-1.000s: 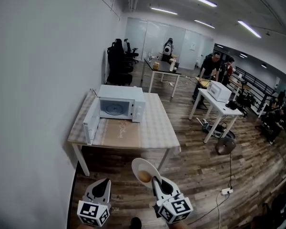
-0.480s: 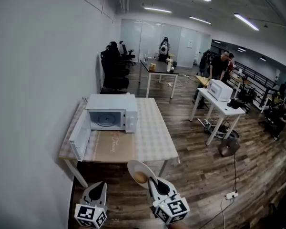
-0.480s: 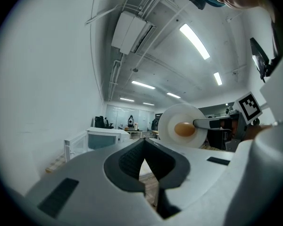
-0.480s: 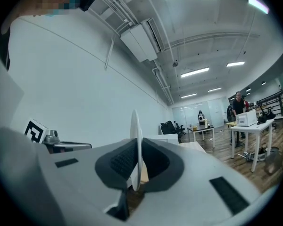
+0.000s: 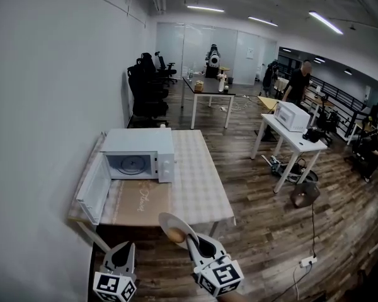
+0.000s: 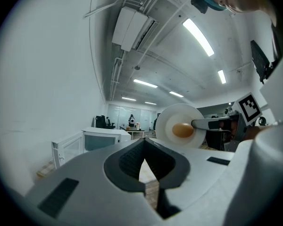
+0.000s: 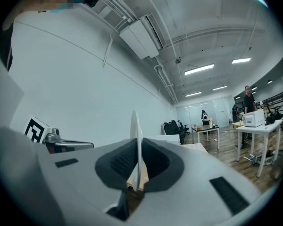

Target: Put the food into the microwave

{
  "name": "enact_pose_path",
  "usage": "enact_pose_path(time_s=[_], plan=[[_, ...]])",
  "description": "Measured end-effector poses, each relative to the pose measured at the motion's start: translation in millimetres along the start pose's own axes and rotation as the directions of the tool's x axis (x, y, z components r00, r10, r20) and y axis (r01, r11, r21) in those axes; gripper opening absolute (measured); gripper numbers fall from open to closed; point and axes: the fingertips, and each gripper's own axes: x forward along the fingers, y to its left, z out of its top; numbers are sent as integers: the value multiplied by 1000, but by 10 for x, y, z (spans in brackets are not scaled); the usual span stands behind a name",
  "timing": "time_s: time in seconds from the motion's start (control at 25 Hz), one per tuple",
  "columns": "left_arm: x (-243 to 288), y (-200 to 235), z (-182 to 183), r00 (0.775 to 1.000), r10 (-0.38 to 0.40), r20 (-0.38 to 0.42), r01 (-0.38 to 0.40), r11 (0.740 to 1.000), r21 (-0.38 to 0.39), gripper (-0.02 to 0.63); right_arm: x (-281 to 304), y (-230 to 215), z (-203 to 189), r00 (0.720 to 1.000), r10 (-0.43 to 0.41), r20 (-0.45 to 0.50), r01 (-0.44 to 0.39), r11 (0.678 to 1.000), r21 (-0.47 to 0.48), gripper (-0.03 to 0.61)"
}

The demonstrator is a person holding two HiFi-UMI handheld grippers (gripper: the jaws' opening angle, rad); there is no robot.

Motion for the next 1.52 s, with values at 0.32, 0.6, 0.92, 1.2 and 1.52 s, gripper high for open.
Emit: enact_pose_path(time_s=[0.32,0.6,0.92,1.2,1.52], plan=[[401,415,19,1000,-18,-10,18,1000,-10,8,481,-100,-124,999,-31,-28,32,999,10,25],[821,939,119,997,-80,2,80,997,6,8,1167,-76,-93,997,-66,-27,66,998,-9,25],[1178,1516,138,992,-128,21,128,992,-11,8,1871,-1,-171,993,-108,-47,108,994,-10,25],[1358,1828,40,987,-162,9,162,987,-20,8,2333,80,-292,991,-122,-53,123,992,16,25],[1778,2102,-55,989,-147,-15,147,989,-14,8,2964,-130,-500,993,-85,-76,91,993,81,25]])
